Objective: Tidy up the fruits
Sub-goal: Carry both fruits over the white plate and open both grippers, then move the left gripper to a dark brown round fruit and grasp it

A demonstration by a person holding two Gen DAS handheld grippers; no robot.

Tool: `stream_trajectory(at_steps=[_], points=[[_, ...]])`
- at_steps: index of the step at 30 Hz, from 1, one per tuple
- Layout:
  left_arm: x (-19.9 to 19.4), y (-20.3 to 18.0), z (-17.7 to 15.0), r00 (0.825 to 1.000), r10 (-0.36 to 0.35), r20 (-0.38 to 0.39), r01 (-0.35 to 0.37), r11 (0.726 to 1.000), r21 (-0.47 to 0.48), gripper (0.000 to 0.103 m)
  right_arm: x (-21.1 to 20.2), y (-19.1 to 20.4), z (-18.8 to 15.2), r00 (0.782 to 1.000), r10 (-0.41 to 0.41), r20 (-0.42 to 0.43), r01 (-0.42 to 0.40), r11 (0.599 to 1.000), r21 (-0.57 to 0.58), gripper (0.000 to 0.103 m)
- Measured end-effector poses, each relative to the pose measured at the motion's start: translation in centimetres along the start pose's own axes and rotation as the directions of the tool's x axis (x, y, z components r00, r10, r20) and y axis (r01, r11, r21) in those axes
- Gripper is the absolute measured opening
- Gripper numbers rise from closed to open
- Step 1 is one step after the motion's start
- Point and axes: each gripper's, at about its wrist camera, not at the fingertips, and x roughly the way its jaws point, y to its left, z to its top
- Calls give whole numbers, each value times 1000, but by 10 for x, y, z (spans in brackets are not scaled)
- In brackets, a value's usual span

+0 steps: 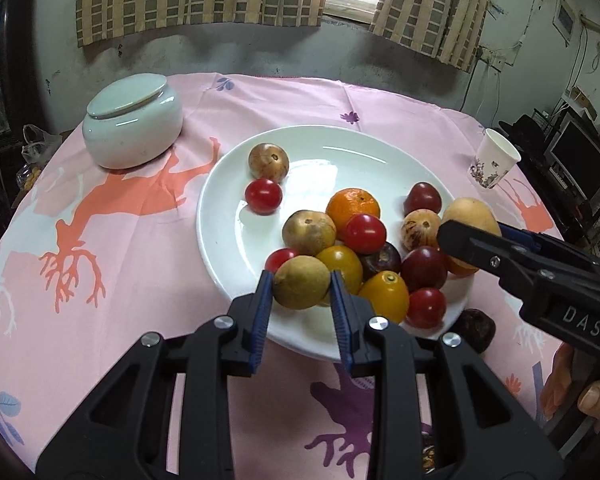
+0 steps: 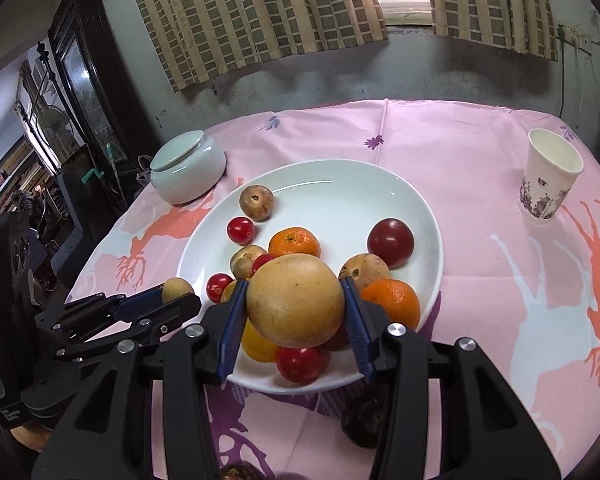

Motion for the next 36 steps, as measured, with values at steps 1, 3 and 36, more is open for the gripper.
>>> stream_trajectory(at_steps=[1,3,36], points=[[3,2,0,1000,5,-4,-5,1000,-6,29,5,0,1,1000,-4,-7,4,1000,0,47],[8,3,-1,1000,15,-5,-15,1000,-9,29,13,-3,1,1000,0,-20,0,1000,16,48],[-60,-31,-101,999,21,-27,-21,1000,-5,87,-106,-55,-119,998,-7,55,-6,970,243,72]])
